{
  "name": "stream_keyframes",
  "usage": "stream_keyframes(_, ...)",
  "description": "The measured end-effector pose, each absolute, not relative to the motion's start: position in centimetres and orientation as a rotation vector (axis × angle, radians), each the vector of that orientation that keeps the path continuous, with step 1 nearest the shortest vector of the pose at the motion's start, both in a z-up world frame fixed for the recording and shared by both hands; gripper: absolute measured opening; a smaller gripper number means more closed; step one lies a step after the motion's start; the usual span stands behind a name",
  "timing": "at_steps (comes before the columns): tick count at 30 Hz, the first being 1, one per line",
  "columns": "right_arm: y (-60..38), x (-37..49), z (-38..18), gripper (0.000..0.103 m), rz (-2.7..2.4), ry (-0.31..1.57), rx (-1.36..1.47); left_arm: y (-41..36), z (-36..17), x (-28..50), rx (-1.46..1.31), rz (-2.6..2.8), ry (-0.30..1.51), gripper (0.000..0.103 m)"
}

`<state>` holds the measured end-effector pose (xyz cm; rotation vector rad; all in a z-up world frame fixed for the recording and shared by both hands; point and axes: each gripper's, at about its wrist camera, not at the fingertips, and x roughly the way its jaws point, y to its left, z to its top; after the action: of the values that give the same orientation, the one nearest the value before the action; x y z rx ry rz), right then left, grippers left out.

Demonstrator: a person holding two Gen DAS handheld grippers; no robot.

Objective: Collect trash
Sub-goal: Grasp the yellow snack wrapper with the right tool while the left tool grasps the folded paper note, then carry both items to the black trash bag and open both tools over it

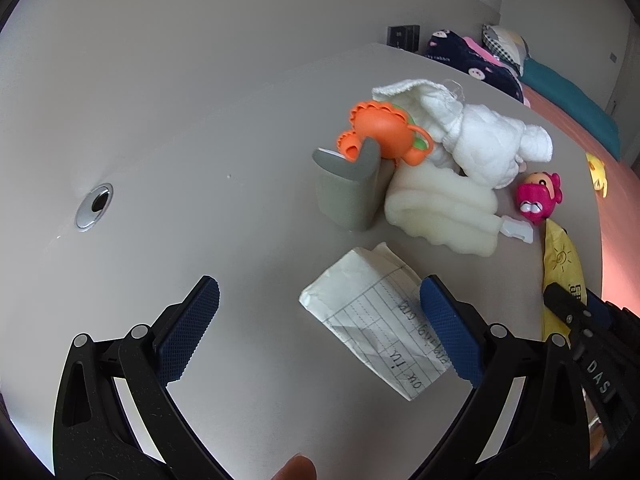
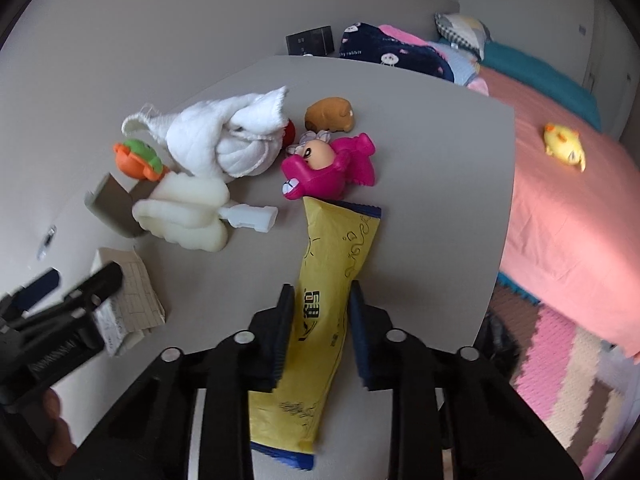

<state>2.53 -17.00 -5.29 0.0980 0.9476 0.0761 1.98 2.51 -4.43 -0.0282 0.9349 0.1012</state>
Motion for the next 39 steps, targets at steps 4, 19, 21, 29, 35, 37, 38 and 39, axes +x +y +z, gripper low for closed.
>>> stream_keyframes(4,-17.5,2.3,-4.9,0.022,0.072,0.935,0.103,2.2,-4.7,2.0,-0.018,0.110,0.948,0.097)
stream_keyframes(19,-18.5,1.6,-3.8,0.022,0.068,0.903,0.112,2.2,-5.2,1.1,-0.098,0.116,0.981,0.061)
stream_keyframes(21,-18.7,1.5,-3.7,0.022,0.068,0.900,0.115,2.0,-5.2,0.8,-0.106,0.120,0.977,0.057)
stream_keyframes(29,-19.5,0.3,-2.5,0.022,0.079,0.864,0.118,1.4,-4.9,-0.7,-0.196,0.061,0.947,0.036)
stream_keyframes(35,-20.9,-0.4,-1.5,0.022,0.071,0.842,0.136,-0.2,-3.5,-1.6,-0.176,-0.001,0.892,0.010)
stream_keyframes(37,-21.5,-0.4,-1.3,0.022,0.068,0.837,0.142,-0.8,-3.0,-1.9,-0.164,-0.011,0.871,0.009)
stream_keyframes(38,-21.7,-0.5,-1.2,0.022,0.066,0.833,0.144,-1.0,-2.8,-1.9,-0.159,-0.011,0.865,0.009)
stream_keyframes(39,-22.2,-0.6,-0.9,0.022,0.065,0.827,0.148,-1.3,-2.5,-2.1,-0.155,-0.018,0.857,0.009)
